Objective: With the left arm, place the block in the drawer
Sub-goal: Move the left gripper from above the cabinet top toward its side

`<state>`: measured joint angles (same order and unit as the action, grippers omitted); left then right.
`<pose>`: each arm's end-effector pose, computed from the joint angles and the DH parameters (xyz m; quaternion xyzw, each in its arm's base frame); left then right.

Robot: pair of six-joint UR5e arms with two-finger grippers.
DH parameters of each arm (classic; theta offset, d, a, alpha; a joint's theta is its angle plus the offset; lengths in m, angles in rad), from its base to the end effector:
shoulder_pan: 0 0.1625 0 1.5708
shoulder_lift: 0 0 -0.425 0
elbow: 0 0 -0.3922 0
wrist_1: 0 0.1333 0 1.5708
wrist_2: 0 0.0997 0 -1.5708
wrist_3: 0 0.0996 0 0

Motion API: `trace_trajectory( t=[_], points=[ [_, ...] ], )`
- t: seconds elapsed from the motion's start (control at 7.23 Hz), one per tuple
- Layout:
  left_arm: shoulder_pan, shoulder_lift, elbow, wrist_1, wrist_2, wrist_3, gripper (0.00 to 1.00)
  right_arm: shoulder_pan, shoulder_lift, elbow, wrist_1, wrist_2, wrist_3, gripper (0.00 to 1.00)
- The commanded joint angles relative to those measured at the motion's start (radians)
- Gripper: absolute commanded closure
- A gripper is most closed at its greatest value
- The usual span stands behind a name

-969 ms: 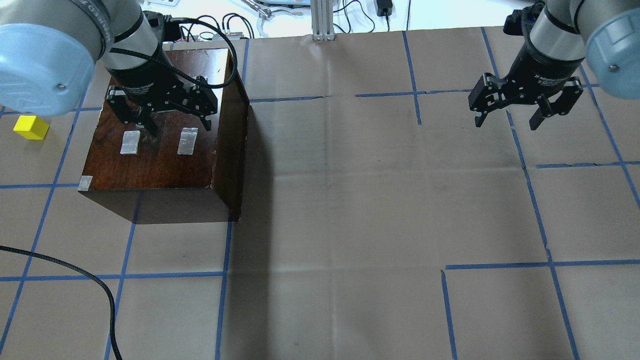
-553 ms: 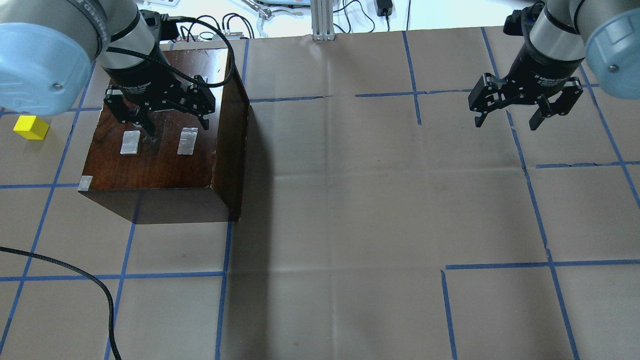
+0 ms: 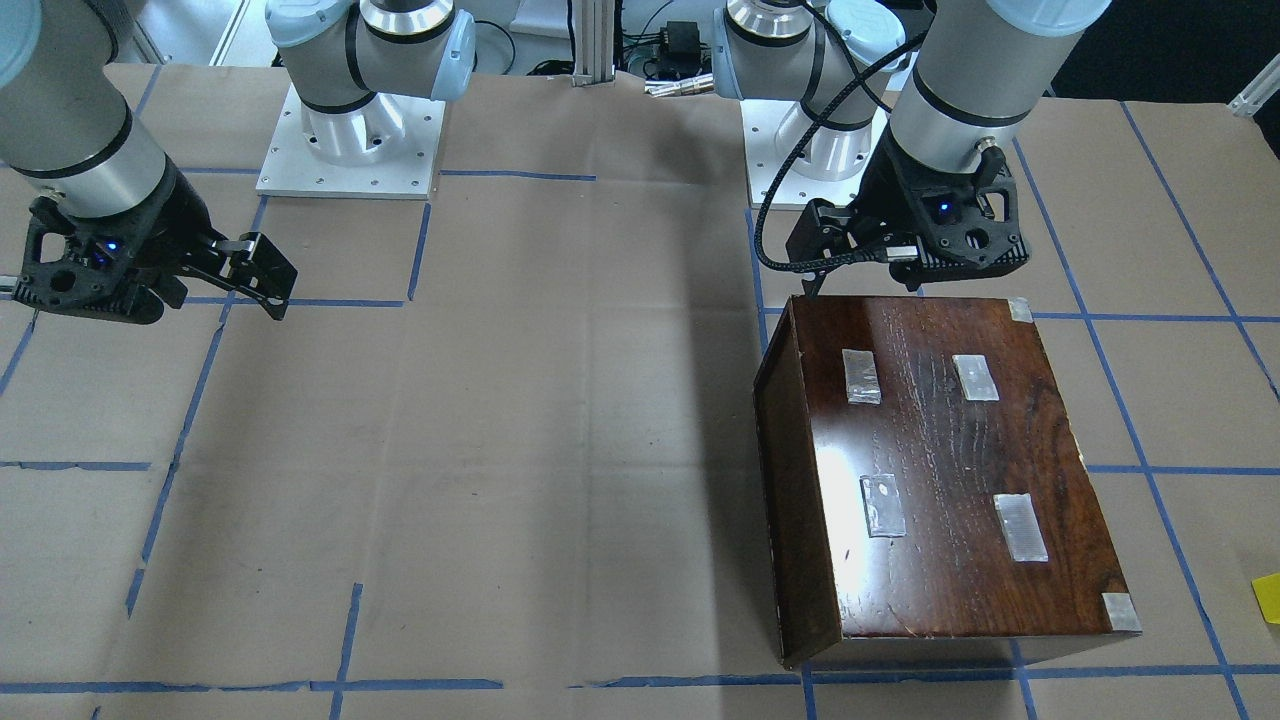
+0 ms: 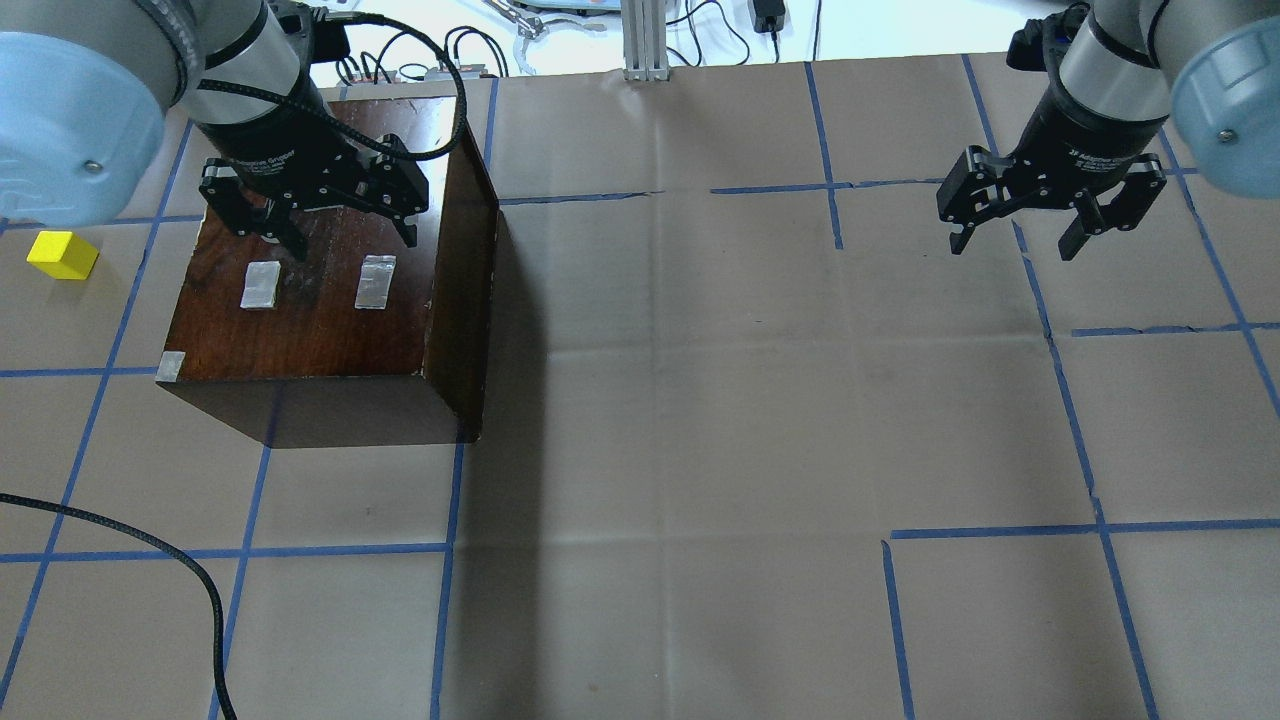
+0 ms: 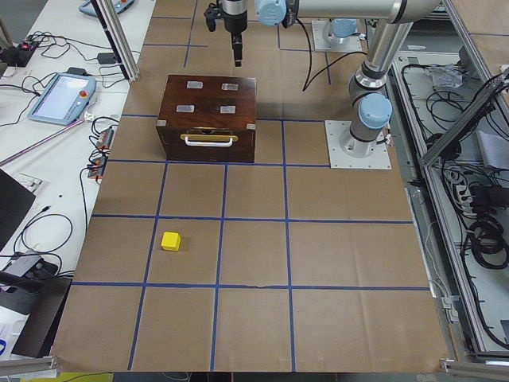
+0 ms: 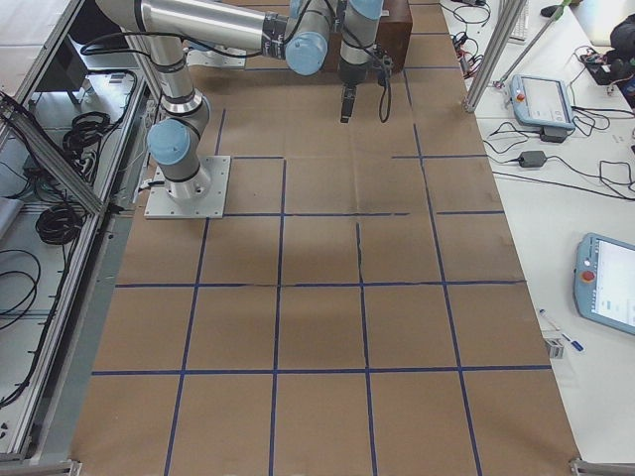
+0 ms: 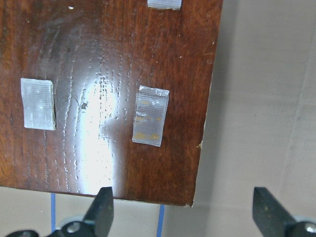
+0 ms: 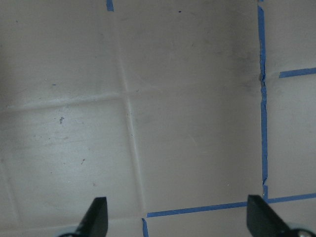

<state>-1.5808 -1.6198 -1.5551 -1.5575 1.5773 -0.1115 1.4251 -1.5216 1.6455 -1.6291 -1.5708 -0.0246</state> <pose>-0.1378 -0.5091 0.4724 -0.0507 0.9987 0.0098 0.0039 0.0589 -0.5171 0.4326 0.0605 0.9976 0.0327 0.0028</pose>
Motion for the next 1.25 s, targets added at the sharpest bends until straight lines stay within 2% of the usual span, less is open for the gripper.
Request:
trace_trajectory(
  t=[0.0,0.55,1.11],
  points=[
    [-0.002,0.009,-0.008,0.001,0.000,0.010,0.01,0.000,0.000,0.000,0.000,0.000,-0.001,0.00],
    [0.021,0.009,0.007,-0.047,0.004,-0.004,0.01,0.000,0.000,0.000,0.000,0.000,-0.002,0.00],
    [0.166,0.012,0.007,-0.067,0.018,0.015,0.01,0.000,0.000,0.000,0.000,0.000,-0.002,0.00]
  ],
)
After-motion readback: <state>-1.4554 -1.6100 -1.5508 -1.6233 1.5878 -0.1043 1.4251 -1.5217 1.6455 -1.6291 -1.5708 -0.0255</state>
